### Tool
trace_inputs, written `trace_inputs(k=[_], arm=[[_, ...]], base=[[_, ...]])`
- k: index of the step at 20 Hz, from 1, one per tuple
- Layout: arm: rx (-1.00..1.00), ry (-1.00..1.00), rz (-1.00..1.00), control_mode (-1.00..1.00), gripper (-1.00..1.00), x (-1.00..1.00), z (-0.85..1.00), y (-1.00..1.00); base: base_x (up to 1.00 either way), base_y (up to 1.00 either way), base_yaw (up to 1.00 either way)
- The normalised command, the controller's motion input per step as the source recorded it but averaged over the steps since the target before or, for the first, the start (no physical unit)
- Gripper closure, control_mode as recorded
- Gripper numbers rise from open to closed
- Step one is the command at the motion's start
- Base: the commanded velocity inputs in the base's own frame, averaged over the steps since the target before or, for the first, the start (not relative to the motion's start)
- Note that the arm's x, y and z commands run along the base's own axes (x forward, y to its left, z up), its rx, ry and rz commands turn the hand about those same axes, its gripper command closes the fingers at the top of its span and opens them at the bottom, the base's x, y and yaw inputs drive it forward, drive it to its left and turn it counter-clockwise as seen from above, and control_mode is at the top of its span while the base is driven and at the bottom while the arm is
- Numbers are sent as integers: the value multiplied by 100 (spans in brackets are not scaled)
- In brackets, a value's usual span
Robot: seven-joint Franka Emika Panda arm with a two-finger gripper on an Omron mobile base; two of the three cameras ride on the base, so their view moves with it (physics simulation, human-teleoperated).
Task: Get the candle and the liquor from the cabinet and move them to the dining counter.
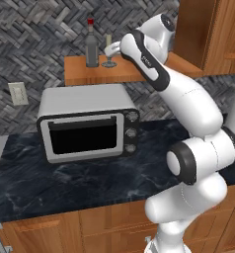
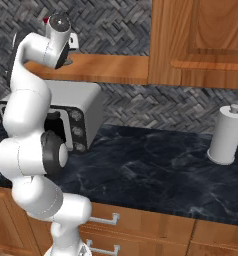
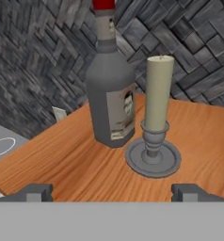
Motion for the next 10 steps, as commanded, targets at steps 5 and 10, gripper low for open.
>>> trace_inputs(k=[5, 10], arm=[[5, 0, 0, -100, -100, 21, -3, 13], [7, 0, 0, -100, -100, 21, -1, 10]], base=[[0, 0, 0], [0, 0, 0]])
